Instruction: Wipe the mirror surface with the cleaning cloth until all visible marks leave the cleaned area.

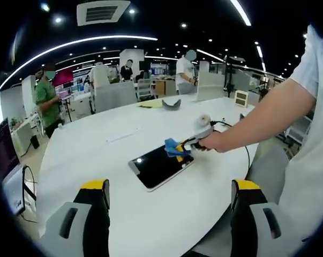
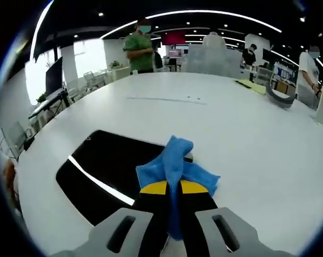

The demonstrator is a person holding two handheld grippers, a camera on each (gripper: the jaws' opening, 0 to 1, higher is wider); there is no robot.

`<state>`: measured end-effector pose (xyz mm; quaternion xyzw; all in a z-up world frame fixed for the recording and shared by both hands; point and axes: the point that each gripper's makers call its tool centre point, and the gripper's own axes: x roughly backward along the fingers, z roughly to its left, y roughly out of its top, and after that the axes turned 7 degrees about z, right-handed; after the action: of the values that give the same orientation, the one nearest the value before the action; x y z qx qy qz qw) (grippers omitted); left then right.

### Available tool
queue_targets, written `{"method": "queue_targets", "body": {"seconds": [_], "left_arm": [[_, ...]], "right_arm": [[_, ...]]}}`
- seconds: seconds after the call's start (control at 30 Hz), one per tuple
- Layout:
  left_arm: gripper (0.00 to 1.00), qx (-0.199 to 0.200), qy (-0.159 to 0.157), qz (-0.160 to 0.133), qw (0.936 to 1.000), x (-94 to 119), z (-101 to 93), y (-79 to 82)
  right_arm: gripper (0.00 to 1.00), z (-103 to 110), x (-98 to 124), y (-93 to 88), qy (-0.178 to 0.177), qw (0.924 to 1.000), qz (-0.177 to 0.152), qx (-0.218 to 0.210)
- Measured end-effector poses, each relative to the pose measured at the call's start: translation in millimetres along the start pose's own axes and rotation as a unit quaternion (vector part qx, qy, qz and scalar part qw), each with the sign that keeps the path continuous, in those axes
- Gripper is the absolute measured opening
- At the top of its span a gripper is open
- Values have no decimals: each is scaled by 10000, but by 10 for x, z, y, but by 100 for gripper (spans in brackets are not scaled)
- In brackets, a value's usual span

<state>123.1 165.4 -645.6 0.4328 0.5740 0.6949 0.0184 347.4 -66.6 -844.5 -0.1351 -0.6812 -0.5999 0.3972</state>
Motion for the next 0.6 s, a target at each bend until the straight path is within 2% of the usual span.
{"method": "queue_targets", "body": {"seconds": [0.13, 0.37, 0.6], "left_arm": [[95, -77, -93, 52, 9999, -19, -12, -27], [95, -125, -247, 148, 9995, -67, -5, -96], [95, -197, -306, 102, 9993, -51, 64, -74]], "right_arm": [[2, 56, 14, 0, -51, 9999, -22, -105], [2, 200, 25, -6, 128, 9998, -2, -151], [2, 277, -11, 24, 112, 9996, -24, -253]]}}
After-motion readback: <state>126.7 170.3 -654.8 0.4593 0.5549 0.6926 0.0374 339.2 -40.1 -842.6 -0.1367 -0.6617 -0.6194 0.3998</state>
